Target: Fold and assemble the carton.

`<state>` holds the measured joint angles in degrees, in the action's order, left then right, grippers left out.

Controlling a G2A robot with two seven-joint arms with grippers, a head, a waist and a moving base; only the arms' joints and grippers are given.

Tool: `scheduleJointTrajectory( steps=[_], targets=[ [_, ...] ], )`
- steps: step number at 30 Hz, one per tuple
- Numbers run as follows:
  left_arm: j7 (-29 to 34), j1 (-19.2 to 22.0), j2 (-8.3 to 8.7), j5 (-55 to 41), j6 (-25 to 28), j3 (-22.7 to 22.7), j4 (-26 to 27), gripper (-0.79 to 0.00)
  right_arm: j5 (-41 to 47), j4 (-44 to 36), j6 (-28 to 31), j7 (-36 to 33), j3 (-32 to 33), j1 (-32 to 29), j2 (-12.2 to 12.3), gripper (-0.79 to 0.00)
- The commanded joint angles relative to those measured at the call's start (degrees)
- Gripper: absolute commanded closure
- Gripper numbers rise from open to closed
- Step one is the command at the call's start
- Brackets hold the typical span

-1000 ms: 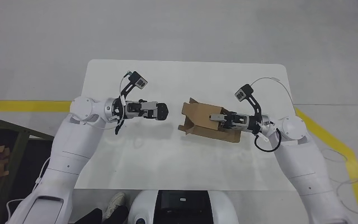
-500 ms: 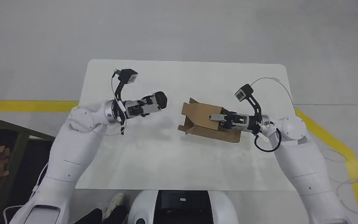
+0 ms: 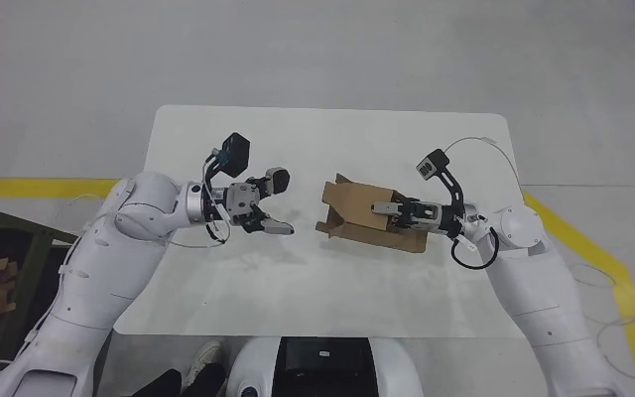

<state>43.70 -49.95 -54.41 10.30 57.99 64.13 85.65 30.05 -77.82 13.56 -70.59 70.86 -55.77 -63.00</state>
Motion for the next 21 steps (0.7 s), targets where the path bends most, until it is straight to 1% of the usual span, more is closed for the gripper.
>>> scheduleJointTrajectory(
  steps=[1, 12, 15, 19, 21],
  targets=[
    [0.0, 0.0, -0.01, -0.2, 0.0, 0.0, -0.1, -0.785, 0.0, 0.0, 0.0, 0.0, 0.0, 0.0, 0.0, 0.000],
    [0.0, 0.0, -0.01, -0.2, 0.0, 0.0, -0.1, -0.785, 0.0, 0.0, 0.0, 0.0, 0.0, 0.0, 0.0, 0.000],
    [-0.7, -1.1, 0.07, 4.1, -2.9, 0.2, 1.9, -0.785, 0.0, 0.0, 0.0, 0.0, 0.0, 0.0, 0.0, 0.000],
    [-2.0, -2.5, 0.30, 6.4, 0.0, 0.4, 1.6, -0.785, -2.2, -1.2, -0.7, 0.2, -0.4, -0.5, 0.2, 0.000],
    [-2.5, -3.0, 0.44, 9.0, 0.0, 0.3, 1.7, -0.785, -1.9, -1.4, -1.0, -0.6, -0.5, -0.8, 0.2, 0.000]
  ],
)
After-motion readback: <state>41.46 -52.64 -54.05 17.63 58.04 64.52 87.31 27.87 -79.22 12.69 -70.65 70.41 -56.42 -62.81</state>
